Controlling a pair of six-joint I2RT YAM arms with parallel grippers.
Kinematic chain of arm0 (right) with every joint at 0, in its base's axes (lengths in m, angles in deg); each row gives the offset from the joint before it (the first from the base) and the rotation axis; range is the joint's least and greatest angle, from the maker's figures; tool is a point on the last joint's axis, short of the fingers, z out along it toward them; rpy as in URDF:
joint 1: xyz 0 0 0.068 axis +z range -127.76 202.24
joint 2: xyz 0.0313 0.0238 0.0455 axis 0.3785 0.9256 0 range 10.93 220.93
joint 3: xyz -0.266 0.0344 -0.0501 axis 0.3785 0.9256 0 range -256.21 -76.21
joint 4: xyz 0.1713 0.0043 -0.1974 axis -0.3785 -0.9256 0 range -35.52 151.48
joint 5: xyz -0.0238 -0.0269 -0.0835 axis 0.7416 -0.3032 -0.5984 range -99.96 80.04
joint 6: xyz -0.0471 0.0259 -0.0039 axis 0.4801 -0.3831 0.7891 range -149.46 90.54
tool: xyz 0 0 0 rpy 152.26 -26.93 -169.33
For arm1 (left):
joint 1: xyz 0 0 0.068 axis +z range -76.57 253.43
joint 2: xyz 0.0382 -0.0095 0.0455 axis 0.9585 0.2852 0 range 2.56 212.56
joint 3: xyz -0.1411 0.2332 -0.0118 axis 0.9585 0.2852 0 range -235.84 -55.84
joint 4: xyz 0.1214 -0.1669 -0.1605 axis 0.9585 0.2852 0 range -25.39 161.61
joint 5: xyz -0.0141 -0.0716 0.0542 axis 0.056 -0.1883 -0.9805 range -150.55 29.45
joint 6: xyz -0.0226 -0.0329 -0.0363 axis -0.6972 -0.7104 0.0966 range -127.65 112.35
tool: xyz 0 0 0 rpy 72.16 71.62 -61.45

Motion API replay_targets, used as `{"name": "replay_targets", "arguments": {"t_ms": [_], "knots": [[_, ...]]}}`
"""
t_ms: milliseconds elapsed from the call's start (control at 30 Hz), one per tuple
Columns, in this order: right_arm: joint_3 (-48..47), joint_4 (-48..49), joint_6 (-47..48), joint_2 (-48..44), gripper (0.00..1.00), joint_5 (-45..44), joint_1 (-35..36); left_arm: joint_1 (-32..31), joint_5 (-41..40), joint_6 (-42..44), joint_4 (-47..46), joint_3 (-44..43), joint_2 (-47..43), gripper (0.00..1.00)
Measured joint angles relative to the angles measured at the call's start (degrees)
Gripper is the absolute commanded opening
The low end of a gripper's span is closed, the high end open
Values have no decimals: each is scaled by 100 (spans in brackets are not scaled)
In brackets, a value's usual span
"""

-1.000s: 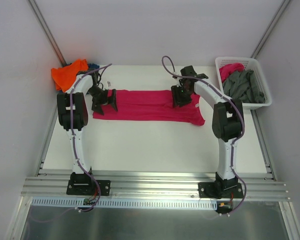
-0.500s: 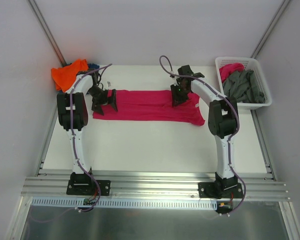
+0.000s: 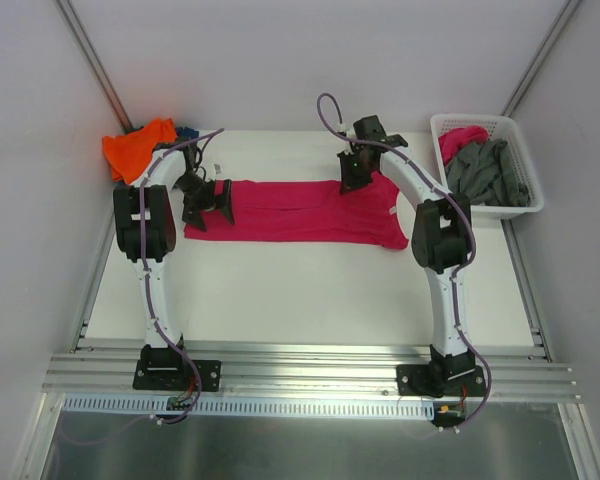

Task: Fold and stack the t-shirts
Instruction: Fold the tshirt

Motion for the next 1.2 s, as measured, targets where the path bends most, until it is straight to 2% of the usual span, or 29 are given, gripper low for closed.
{"name": "replay_targets", "arguments": {"t_ms": [233,700,767,800,867,900,967,1000,1200], "knots": [[-94,68,0,22,0,-22,2,-13,-11,0,0,2,-2,99],[-540,146,83,654,2,-341,37,-50,-76,17,-11,153,-98,99],[-540,142,103,682,18,-382,37,-81,-98,17,-11,155,-101,99],[-540,140,105,682,40,-428,37,-85,-109,17,-11,155,-101,99],[-540,151,101,682,62,-522,37,-87,-129,17,-11,155,-103,99],[-540,166,103,682,76,-586,37,-87,-138,20,-11,155,-103,99],[-540,175,129,682,85,-675,37,-103,-146,20,-11,155,-103,99],[-540,181,140,682,99,-713,37,-122,-149,20,-11,155,-103,99],[-474,190,146,619,100,-855,37,-125,-151,20,-11,155,-103,99]]}}
